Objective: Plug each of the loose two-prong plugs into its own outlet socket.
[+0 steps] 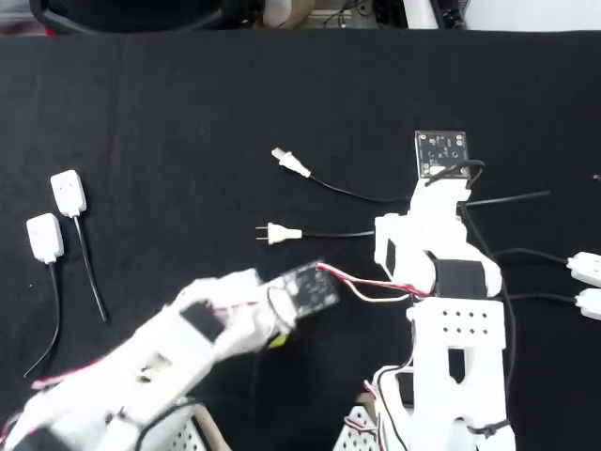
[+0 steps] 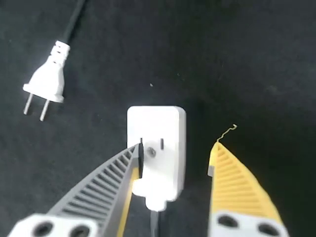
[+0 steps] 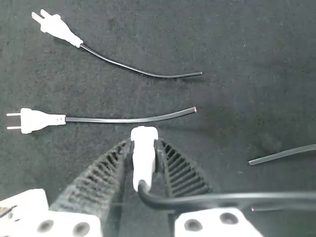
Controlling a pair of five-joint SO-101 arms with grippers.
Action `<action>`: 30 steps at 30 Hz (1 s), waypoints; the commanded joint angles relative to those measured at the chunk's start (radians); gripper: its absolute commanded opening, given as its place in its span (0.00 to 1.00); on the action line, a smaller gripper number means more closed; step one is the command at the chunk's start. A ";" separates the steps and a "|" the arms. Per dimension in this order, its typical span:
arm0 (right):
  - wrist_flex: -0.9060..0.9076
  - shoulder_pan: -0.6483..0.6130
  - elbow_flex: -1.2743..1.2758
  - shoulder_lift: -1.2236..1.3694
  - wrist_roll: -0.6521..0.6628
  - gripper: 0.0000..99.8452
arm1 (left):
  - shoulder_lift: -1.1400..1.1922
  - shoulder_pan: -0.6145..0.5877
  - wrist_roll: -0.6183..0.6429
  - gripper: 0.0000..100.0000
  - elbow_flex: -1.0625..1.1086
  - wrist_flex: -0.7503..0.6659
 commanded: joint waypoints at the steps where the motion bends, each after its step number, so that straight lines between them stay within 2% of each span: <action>1: -0.020 0.002 -0.013 0.004 0.005 0.01 | 0.316 -0.056 -0.011 0.22 -0.213 -0.011; 5: -0.020 0.002 -0.012 0.004 0.005 0.01 | 0.374 -0.071 -0.064 0.22 -0.282 0.071; 8: -0.020 0.002 -0.012 0.004 0.005 0.01 | 0.368 -0.071 -0.095 0.17 -0.283 0.078; 14: -0.018 0.002 -0.012 0.004 0.005 0.01 | 0.368 -0.093 -0.091 0.06 -0.291 0.078; 18: -0.020 0.003 -0.012 0.004 0.002 0.01 | 0.367 -0.077 -0.086 0.04 -0.341 0.149; 21: -0.015 0.015 -0.013 0.005 -0.003 0.01 | 0.368 -0.058 -0.018 0.04 -0.440 0.207; 25: -0.015 0.075 -0.019 0.005 -0.005 0.01 | 0.385 -0.008 0.048 0.04 -0.478 0.153; 30: -0.015 0.081 -0.019 0.005 -0.005 0.01 | 0.482 0.074 0.083 0.05 -0.441 0.063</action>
